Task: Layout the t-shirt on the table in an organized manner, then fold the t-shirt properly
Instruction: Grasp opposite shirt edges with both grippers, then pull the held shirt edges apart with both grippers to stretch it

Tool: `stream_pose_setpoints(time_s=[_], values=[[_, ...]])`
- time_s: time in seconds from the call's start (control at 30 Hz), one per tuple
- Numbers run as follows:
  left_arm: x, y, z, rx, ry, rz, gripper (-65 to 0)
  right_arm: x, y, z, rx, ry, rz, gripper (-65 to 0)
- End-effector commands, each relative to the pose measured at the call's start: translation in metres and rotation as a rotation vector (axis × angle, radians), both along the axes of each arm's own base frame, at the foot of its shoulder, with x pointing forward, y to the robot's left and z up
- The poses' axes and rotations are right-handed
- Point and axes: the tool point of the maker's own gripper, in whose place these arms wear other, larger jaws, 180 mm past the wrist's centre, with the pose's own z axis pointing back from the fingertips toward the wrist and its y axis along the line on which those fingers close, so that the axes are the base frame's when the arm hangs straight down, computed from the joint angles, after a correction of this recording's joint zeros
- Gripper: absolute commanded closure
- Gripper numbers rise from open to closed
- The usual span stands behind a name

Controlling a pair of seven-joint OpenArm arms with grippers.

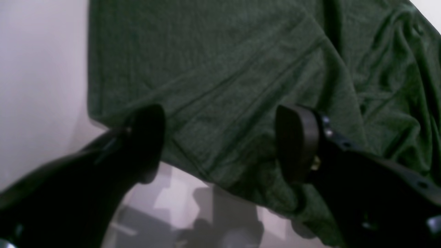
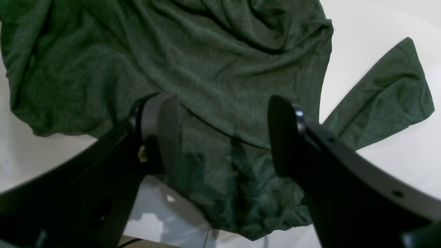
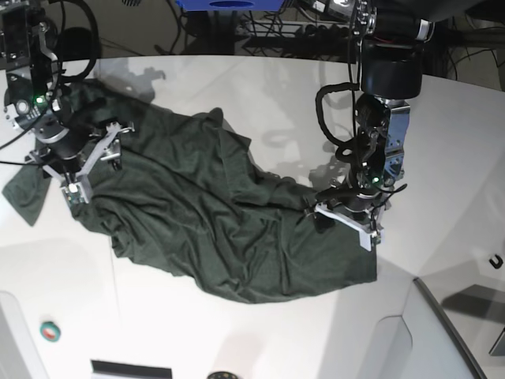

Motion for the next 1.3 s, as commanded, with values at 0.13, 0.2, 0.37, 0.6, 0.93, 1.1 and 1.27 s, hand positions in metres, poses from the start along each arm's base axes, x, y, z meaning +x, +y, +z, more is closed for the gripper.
stream_pose_setpoints(time_s=[0.13, 0.2, 0.37, 0.6, 0.93, 1.1, 1.27], values=[[0.009, 0.007, 0.002, 0.011, -0.014, 0.005, -47.1, 0.008, 0.000, 0.010, -0.003, -0.043, 0.015, -36.8], [0.008, 0.008, 0.001, 0.011, -0.009, 0.006, -44.9, 0.008, 0.000, 0.010, -0.003, -0.043, 0.015, -36.8], [0.009, 0.007, 0.002, 0.012, -0.014, 0.004, -31.1, 0.008, 0.000, 0.010, -0.003, -0.043, 0.015, -36.8], [0.008, 0.008, 0.001, 0.008, -0.009, 0.009, -14.6, 0.008, -0.001, 0.010, -0.003, -0.042, 0.014, -36.8], [0.003, 0.011, 0.034, 0.034, -0.112, -0.012, 0.0, 0.003, -0.006, -0.004, -0.007, 0.000, 0.001, -36.8], [-0.019, 0.034, 0.032, 0.087, -0.096, -0.018, 0.0, 0.002, -0.009, -0.005, -0.009, 0.002, -0.007, -36.8], [-0.053, 0.063, 0.044, 0.145, -0.113, 0.003, 0.0, 0.011, -0.025, 0.002, 0.015, -0.047, -0.098, -36.8]])
